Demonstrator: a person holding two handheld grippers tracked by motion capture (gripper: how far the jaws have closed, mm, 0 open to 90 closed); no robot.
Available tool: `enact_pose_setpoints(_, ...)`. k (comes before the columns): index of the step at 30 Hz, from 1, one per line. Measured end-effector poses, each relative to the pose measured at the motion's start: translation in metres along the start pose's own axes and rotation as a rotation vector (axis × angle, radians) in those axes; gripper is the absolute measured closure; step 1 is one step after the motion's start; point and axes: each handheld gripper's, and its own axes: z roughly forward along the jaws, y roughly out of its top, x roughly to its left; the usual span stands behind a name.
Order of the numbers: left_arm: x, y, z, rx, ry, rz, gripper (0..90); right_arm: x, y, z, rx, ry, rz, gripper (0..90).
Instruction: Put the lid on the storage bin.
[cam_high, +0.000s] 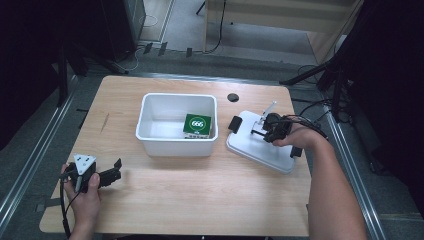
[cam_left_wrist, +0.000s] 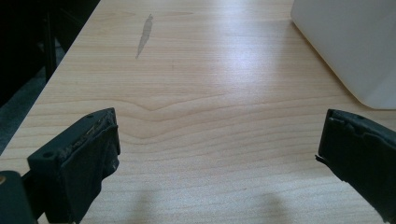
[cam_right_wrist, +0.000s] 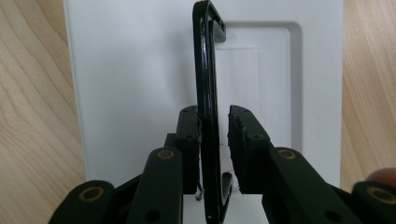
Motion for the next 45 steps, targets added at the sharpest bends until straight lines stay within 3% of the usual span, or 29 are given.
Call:
enact_pose_setpoints(6,0.0,0.0,0.0,0.001,-0.003,0.0,0.0,-0.003,0.0,-0.002,-0.006,-0.01,0.007,84.3)
enact_pose_setpoints(12,0.0,0.0,0.0,0.002,-0.003,0.001,0.0,-0.005,-0.003,-0.006,-0.004,-0.021,-0.017,84.9)
enact_pose_setpoints(19,0.0,0.0,0.0,0.004,-0.001,0.001,0.0,-0.005,-0.005,-0.017,-0.022,-0.002,-0.039,85.1)
enact_pose_setpoints(31,0.0,0.0,0.0,0.005,0.0,0.002,0.0,-0.008,0.005,-0.061,-0.055,-0.024,-0.129,85.2)
enact_pose_setpoints(45,0.0,0.0,0.0,0.001,0.003,0.0,0.0,-0.015,0.013,-0.12,-0.09,-0.062,-0.153,85.2)
